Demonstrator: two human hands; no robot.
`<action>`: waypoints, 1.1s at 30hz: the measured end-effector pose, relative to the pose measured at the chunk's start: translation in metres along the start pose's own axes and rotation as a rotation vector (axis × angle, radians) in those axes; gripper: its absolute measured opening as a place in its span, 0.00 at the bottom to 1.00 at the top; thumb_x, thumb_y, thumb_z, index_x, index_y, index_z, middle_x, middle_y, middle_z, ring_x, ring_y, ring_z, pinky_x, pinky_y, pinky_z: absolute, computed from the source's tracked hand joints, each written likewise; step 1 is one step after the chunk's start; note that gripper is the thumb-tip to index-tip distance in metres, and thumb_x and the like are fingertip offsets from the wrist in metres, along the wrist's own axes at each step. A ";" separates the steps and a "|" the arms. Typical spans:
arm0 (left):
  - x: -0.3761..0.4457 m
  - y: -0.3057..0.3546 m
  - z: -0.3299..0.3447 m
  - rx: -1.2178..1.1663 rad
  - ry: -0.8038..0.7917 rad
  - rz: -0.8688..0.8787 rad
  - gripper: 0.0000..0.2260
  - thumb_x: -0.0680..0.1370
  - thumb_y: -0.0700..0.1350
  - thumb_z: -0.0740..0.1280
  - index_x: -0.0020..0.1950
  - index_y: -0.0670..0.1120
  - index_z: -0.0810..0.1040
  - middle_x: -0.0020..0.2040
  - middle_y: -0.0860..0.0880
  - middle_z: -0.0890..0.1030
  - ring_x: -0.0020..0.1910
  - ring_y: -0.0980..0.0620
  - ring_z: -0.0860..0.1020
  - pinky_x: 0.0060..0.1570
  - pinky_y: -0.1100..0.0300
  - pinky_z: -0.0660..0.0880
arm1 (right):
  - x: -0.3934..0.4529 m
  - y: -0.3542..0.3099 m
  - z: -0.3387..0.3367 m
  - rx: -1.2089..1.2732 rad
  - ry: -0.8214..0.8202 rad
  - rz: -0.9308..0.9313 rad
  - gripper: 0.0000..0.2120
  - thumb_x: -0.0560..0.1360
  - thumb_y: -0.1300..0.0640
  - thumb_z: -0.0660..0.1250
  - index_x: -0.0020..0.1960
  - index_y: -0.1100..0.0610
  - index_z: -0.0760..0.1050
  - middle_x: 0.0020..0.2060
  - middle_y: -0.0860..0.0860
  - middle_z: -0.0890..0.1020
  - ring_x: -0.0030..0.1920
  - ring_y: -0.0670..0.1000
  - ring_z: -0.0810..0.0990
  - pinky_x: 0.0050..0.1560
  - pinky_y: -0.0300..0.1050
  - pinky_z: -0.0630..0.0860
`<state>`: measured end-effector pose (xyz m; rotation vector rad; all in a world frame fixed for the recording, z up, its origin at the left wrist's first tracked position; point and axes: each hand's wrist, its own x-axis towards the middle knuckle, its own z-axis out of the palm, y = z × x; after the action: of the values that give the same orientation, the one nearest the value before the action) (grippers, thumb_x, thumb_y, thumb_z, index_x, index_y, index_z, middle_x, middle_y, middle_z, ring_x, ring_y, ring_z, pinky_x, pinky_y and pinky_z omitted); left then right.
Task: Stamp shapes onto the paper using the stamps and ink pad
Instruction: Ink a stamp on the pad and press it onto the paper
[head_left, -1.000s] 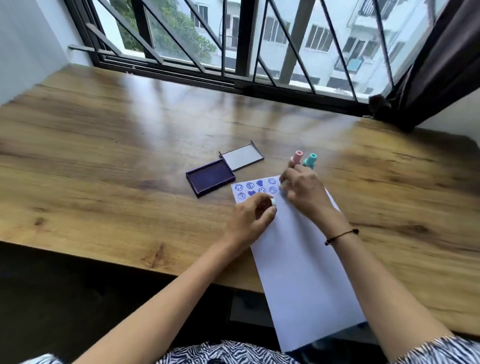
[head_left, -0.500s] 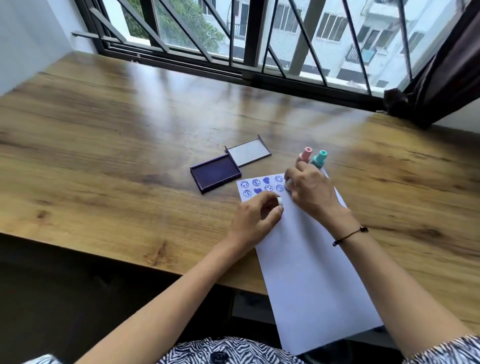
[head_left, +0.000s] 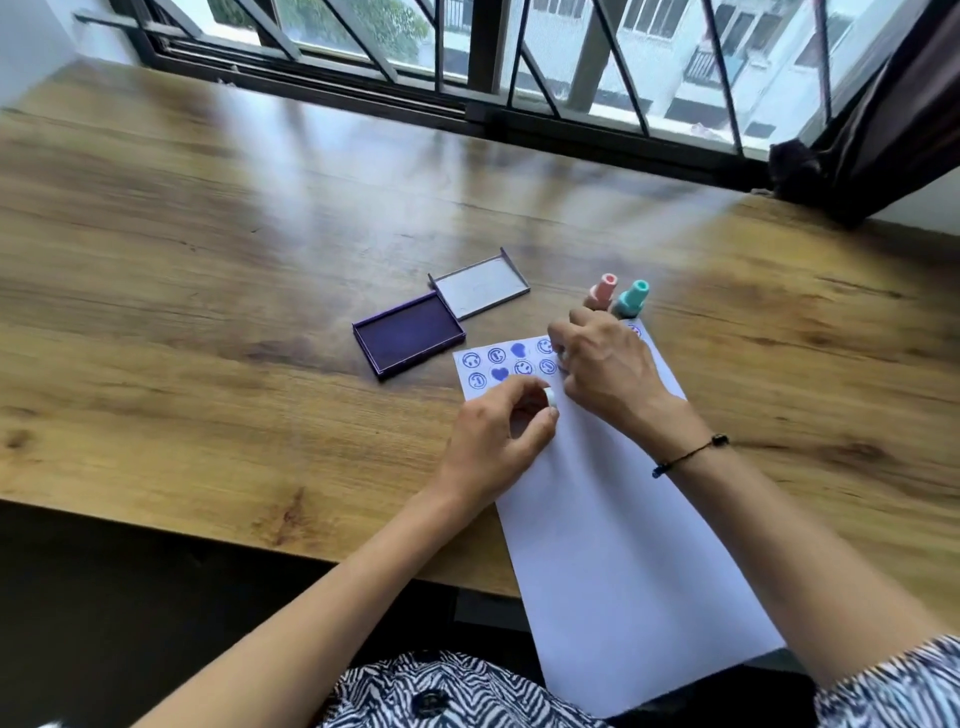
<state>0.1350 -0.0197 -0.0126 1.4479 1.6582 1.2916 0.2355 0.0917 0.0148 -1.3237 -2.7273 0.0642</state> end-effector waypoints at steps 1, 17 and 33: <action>0.000 0.000 0.000 -0.002 0.000 0.000 0.09 0.73 0.42 0.67 0.51 0.42 0.77 0.46 0.44 0.83 0.45 0.51 0.81 0.51 0.57 0.77 | 0.001 0.000 0.001 0.002 0.002 -0.003 0.07 0.68 0.68 0.60 0.44 0.62 0.73 0.43 0.59 0.76 0.46 0.61 0.75 0.36 0.48 0.69; -0.002 0.001 0.000 0.057 0.002 0.052 0.07 0.73 0.42 0.67 0.50 0.42 0.77 0.44 0.44 0.83 0.44 0.50 0.80 0.47 0.60 0.75 | -0.002 -0.002 -0.007 0.063 -0.040 0.029 0.06 0.71 0.66 0.60 0.45 0.59 0.74 0.46 0.58 0.78 0.47 0.61 0.77 0.38 0.47 0.70; 0.005 0.015 -0.010 -0.483 -0.091 -0.193 0.07 0.74 0.40 0.66 0.51 0.43 0.78 0.41 0.49 0.80 0.42 0.54 0.76 0.48 0.59 0.75 | -0.048 -0.007 -0.055 1.205 0.023 0.329 0.09 0.70 0.66 0.70 0.37 0.53 0.78 0.30 0.53 0.79 0.26 0.44 0.76 0.30 0.36 0.76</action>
<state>0.1304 -0.0190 0.0056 1.0164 1.2744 1.3725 0.2658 0.0491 0.0666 -1.2266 -1.7248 1.4026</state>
